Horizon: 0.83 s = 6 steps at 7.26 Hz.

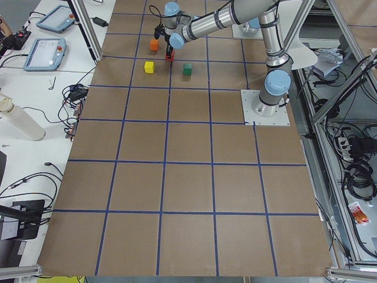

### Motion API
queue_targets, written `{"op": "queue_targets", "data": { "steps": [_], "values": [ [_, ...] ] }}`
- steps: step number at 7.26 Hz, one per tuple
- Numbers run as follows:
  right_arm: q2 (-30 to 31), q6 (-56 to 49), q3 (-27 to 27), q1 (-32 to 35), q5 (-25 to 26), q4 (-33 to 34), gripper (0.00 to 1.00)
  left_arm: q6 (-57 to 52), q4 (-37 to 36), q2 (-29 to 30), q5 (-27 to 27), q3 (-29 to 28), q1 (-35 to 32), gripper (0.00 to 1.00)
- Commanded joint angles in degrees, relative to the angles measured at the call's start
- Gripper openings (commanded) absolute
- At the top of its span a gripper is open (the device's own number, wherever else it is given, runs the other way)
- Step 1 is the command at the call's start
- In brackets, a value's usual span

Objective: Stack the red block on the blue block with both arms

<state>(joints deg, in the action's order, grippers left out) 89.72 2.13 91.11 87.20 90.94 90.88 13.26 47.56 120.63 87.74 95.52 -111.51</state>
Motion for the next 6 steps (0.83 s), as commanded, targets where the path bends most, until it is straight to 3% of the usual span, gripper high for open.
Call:
{"op": "queue_targets", "data": {
  "steps": [1,2,4,6],
  "values": [
    [0.01,0.06,0.03,-0.01,0.02,-0.09,1.0,-0.59,3.65,-3.26,0.41,-1.46,1.45,1.0],
    [0.01,0.07,0.03,-0.01,0.29,-0.53,1.0,-5.13,10.73,-7.3,-0.02,-4.95,4.95,1.0],
    [0.01,0.07,0.03,0.25,0.2,-0.27,1.0,-15.58,36.09,-14.95,0.76,-10.95,14.43,1.0],
    [0.01,0.06,-0.05,0.43,0.29,-0.18,1.0,-22.28,37.35,-22.25,0.59,-9.48,21.48,1.0]
  ]
}}
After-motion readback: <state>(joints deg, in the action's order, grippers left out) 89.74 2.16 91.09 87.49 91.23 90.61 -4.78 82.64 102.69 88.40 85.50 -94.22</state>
